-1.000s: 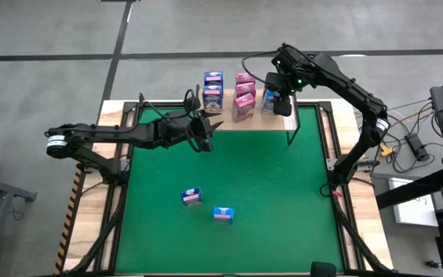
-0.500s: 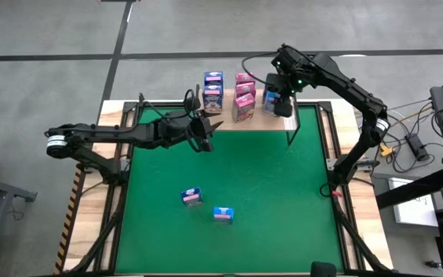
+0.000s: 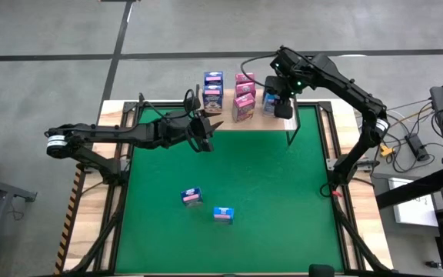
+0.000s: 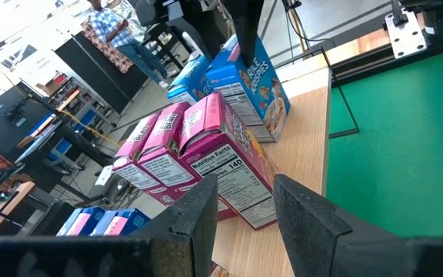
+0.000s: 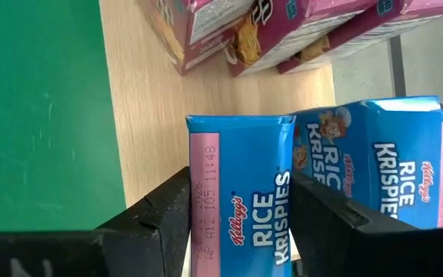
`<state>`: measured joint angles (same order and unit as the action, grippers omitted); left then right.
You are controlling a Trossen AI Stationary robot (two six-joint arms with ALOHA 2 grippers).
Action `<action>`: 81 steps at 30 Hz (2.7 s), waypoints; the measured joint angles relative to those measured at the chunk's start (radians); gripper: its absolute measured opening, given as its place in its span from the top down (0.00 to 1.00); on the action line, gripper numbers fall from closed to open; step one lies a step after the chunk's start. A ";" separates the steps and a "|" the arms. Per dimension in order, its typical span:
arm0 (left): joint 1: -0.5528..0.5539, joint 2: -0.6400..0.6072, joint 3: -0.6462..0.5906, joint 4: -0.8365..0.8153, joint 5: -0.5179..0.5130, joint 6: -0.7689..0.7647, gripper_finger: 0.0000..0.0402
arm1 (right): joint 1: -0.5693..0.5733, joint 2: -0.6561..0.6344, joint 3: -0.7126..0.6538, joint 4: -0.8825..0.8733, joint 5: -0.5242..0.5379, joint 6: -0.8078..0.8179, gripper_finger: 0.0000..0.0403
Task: Stack cereal on shelf
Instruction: Put the left light blue cereal on the shelf aligned with the other light blue cereal box, then adjust the pink cereal box on the shelf
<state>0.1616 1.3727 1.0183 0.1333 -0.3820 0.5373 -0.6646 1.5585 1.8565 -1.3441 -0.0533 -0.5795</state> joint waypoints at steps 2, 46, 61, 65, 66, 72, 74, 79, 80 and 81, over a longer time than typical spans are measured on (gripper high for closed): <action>0.000 0.000 0.000 0.000 0.000 0.000 0.72 | 0.002 0.000 0.000 0.000 -0.001 0.014 0.56; 0.000 0.000 0.000 -0.002 0.000 -0.007 0.72 | 0.090 0.001 0.036 -0.208 0.187 0.255 0.97; 0.000 0.000 0.000 -0.010 0.103 -0.037 0.72 | 0.091 0.000 0.036 -0.193 0.166 0.279 0.97; 0.000 0.007 0.000 -0.001 0.119 -0.045 0.72 | 0.097 -0.009 0.036 -0.184 0.054 0.282 0.97; 0.000 0.011 0.000 0.000 0.119 -0.045 0.72 | 0.103 -0.012 0.036 -0.173 0.037 0.282 0.97; 0.000 0.069 -0.001 0.077 0.117 -0.014 0.77 | 0.146 -0.034 0.036 -0.026 0.026 0.297 0.97; 0.001 0.079 -0.001 0.100 0.105 -0.001 0.80 | 0.157 -0.039 0.036 0.036 0.025 0.315 0.97; 0.010 0.110 0.013 0.107 0.105 0.003 0.85 | 0.174 -0.034 0.036 0.142 0.026 0.327 0.97; 0.013 0.114 0.016 0.111 0.105 0.004 0.86 | 0.175 -0.031 0.036 0.159 0.026 0.327 0.97; 0.017 0.117 0.016 0.110 0.105 0.003 0.87 | 0.175 -0.027 0.036 0.175 0.026 0.329 0.97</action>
<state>0.1781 1.4899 1.0348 0.2438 -0.2772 0.5408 -0.4896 1.5319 1.8923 -1.1686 -0.0273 -0.2507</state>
